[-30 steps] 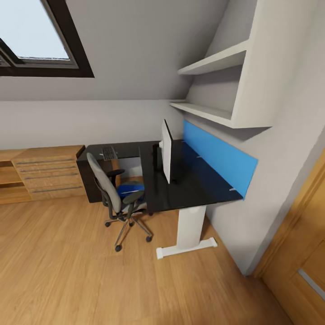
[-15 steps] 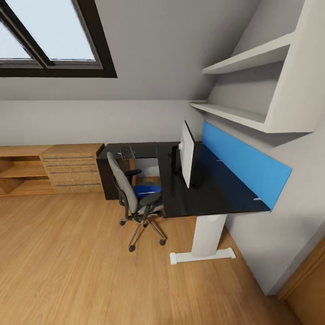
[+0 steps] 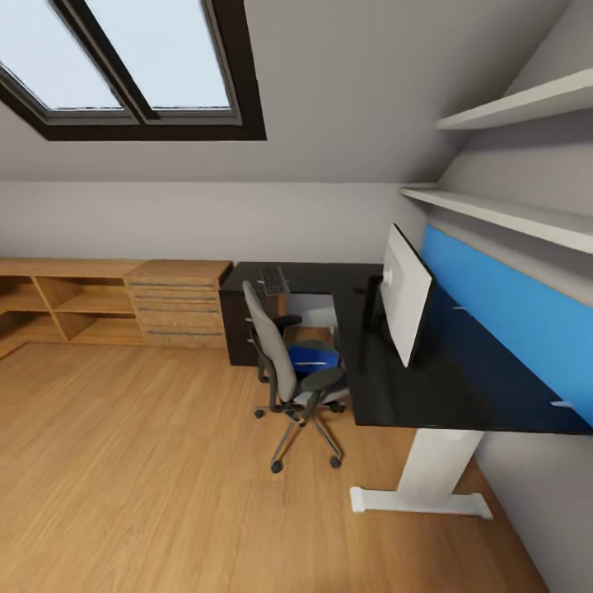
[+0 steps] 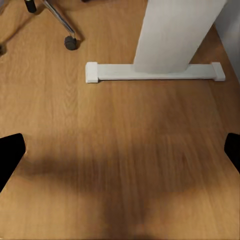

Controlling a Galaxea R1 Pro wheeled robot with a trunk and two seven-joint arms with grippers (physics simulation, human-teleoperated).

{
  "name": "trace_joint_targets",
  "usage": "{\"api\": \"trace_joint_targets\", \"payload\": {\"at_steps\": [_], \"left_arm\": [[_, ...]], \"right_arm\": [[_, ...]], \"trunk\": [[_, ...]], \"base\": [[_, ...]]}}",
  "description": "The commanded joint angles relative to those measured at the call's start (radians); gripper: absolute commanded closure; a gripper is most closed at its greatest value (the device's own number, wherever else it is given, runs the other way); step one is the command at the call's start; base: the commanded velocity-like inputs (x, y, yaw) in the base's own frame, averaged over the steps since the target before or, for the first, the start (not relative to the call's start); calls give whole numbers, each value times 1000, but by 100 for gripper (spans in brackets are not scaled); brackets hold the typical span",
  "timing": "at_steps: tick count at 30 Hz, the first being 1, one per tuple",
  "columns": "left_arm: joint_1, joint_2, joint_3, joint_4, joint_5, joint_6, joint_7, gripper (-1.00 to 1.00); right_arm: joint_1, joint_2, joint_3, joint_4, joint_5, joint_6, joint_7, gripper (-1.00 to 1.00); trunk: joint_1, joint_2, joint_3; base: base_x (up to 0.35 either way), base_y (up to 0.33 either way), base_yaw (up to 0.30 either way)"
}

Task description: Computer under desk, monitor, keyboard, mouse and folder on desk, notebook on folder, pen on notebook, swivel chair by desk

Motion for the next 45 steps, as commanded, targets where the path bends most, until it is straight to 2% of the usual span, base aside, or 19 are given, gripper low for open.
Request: {"api": "trace_joint_targets", "payload": {"at_steps": [1, 12, 34, 45], "left_arm": [[0, 0, 0, -1, 6, -1, -1, -100], [0, 0, -2, -2, 5, -1, -4, -100], [0, -7, -2, -2, 6, 3, 2, -100], [0, -9, 2, -2, 8, 3, 4, -100]], "right_arm": [[0, -1, 7, 0, -8, -3, -2, -100], [0, -1, 7, 0, -8, -3, -2, -100], [0, -1, 7, 0, -8, -5, -2, -100], [0, -1, 6, 0, -8, -5, -2, -100]], "trunk": [[1, -1, -2], [1, -1, -8], [1, -1, -9], [43, -78, -43]], "base": [[213, 174, 236], [38, 30, 194], [38, 33, 11], [0, 0, 0]]}}
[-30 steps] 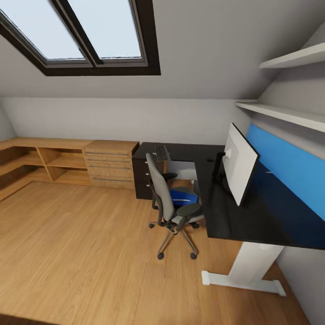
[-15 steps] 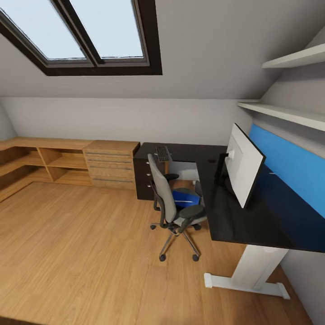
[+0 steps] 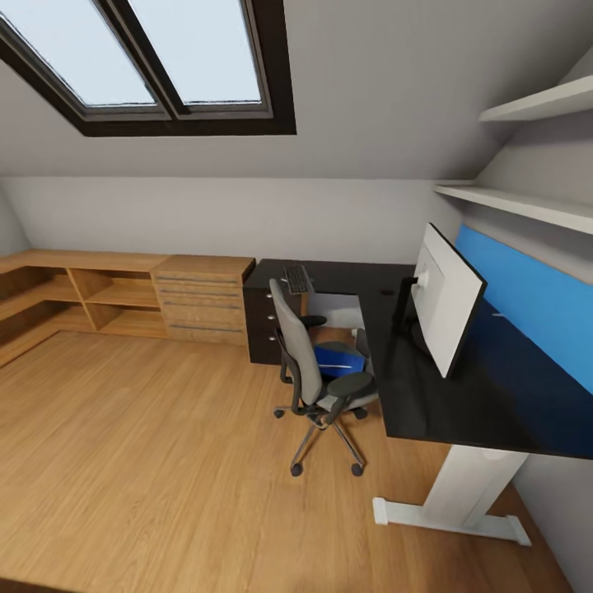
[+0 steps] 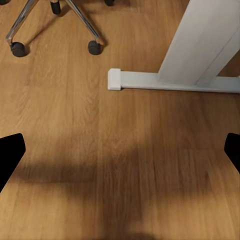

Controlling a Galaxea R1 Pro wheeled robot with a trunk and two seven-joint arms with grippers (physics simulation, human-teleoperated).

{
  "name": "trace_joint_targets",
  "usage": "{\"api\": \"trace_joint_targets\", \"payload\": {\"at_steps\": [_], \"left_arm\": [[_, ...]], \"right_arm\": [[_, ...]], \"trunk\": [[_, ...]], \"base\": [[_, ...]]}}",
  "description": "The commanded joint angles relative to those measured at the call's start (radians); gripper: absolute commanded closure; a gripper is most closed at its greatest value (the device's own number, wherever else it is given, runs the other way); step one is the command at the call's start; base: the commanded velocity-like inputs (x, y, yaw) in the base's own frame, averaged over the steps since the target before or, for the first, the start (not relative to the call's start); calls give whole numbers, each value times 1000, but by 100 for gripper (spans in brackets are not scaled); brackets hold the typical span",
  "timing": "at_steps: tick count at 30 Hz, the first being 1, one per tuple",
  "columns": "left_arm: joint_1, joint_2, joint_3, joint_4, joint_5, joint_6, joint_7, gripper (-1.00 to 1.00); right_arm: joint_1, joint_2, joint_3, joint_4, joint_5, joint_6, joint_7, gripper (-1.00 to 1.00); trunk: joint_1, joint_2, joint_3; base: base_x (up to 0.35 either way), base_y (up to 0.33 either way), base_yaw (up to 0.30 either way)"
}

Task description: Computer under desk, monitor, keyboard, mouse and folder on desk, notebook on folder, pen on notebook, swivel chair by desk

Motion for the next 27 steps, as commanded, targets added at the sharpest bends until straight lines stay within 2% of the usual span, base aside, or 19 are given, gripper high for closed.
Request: {"api": "trace_joint_targets", "payload": {"at_steps": [1, 27], "left_arm": [[0, 0, 1, -1, 6, -2, -1, -100], [0, 1, 5, -5, 7, -8, 2, -100]], "right_arm": [[-1, 0, 7, 0, -8, -3, -2, -100], [-1, -1, 8, 0, -7, -1, -2, -100]], "trunk": [[4, -8, -4], [8, -15, -7]], "base": [[0, 0, 0], [0, 0, 0]]}}
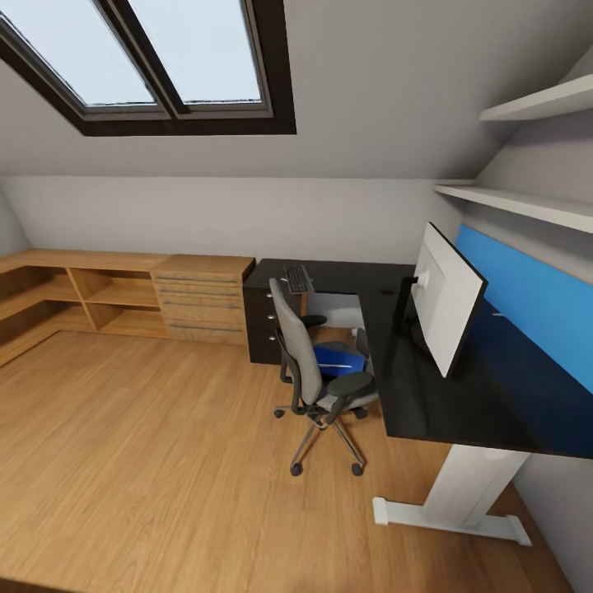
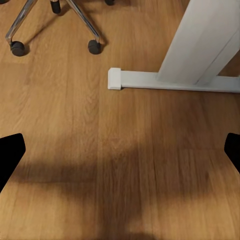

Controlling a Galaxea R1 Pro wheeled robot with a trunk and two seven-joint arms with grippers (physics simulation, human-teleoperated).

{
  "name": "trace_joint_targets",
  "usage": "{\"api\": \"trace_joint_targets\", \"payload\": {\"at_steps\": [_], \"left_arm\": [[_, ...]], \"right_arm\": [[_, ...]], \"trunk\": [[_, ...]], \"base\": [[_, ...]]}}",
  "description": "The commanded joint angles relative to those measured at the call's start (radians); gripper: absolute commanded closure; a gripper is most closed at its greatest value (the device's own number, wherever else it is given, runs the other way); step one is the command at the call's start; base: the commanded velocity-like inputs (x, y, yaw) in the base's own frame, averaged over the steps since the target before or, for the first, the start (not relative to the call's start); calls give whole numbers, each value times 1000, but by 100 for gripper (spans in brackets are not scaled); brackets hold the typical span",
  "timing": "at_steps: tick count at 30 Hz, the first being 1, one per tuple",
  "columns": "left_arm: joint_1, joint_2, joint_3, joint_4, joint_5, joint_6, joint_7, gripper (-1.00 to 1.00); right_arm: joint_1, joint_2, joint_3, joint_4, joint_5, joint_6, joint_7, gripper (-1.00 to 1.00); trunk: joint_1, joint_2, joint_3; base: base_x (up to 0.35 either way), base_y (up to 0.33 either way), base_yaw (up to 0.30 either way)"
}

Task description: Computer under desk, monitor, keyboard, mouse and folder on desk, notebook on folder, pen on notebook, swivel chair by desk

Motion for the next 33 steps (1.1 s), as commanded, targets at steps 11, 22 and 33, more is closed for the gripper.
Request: {"api": "trace_joint_targets", "payload": {"at_steps": [11, 22, 33], "left_arm": [[0, -3, 0, -18, 6, -4, 166, -100], [0, -24, -2, -46, 4, -7, 207, -100], [0, -79, -5, -50, -1, -22, 212, -100]], "right_arm": [[-1, -1, 6, 0, -8, -3, -2, -100], [-1, -2, 6, 0, -8, -3, -2, -100], [-1, -3, 6, 0, -8, -5, -2, -100]], "trunk": [[0, -1, -1], [0, -1, -1], [35, -64, -29]], "base": [[0, 0, 0], [0, 0, 0], [0, 0, 0]]}}
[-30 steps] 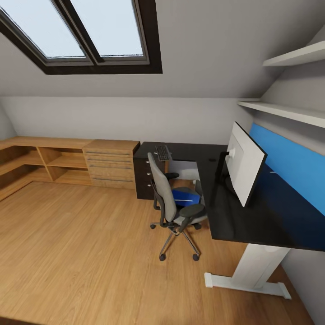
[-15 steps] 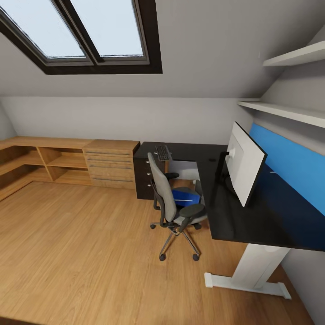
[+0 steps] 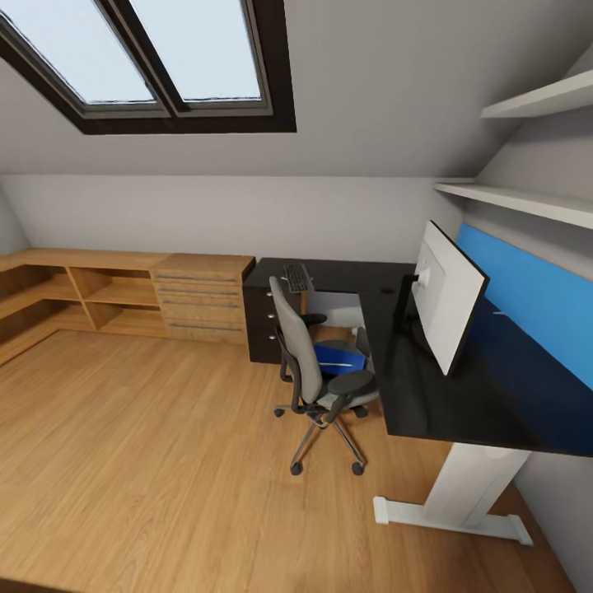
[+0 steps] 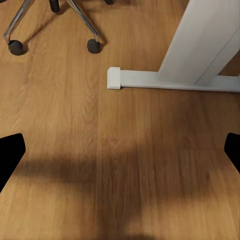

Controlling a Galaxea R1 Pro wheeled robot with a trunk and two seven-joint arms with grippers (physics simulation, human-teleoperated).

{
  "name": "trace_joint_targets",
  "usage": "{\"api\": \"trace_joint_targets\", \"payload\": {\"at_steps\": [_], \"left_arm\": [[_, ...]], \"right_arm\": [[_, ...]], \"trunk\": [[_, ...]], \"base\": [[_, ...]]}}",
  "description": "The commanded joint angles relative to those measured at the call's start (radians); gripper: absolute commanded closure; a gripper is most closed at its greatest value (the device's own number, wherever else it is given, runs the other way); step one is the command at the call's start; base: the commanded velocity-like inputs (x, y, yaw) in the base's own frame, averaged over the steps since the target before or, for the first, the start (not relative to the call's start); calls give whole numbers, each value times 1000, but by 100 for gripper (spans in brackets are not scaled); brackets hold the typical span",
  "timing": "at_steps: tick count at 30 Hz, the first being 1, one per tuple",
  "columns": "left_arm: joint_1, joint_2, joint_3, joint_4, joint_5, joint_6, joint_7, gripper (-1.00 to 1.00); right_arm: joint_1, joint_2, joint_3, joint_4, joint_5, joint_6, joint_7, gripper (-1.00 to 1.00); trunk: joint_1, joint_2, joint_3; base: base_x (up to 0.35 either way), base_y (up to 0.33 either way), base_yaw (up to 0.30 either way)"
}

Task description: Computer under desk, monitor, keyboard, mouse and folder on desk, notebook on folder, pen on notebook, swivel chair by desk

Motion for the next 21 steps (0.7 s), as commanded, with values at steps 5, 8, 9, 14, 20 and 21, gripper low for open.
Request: {"api": "trace_joint_targets", "payload": {"at_steps": [5, 8, 9, 14, 20, 21], "left_arm": [[0, 1, -1, 7, 10, 7, -4, -100], [0, 3, -1, 9, 11, 42, -3, -100], [0, 3, -1, 9, 11, 69, -3, -100], [0, 14, 0, 8, 14, 150, -5, -100], [0, 18, 0, 8, 15, 161, -8, -100], [0, 18, 0, 8, 15, 162, -9, -100]], "right_arm": [[-1, -1, 7, 0, -7, -7, -2, -100], [-1, -1, 7, -1, -6, -8, -2, -100], [-1, -1, 7, -1, -6, -8, -2, -100], [-1, 0, 8, -1, -6, -7, -2, -100], [-1, 1, 9, -1, -6, -4, -2, -100], [-1, 1, 9, -1, -6, -4, -2, -100]], "trunk": [[19, -36, -17], [31, -57, -26], [35, -64, -29], [54, -99, -45], [77, -141, -64], [81, -148, -67]], "base": [[0, 0, 0], [0, 0, 0], [0, 0, 0], [0, 0, 0], [0, 0, 0], [0, 0, 0]]}}
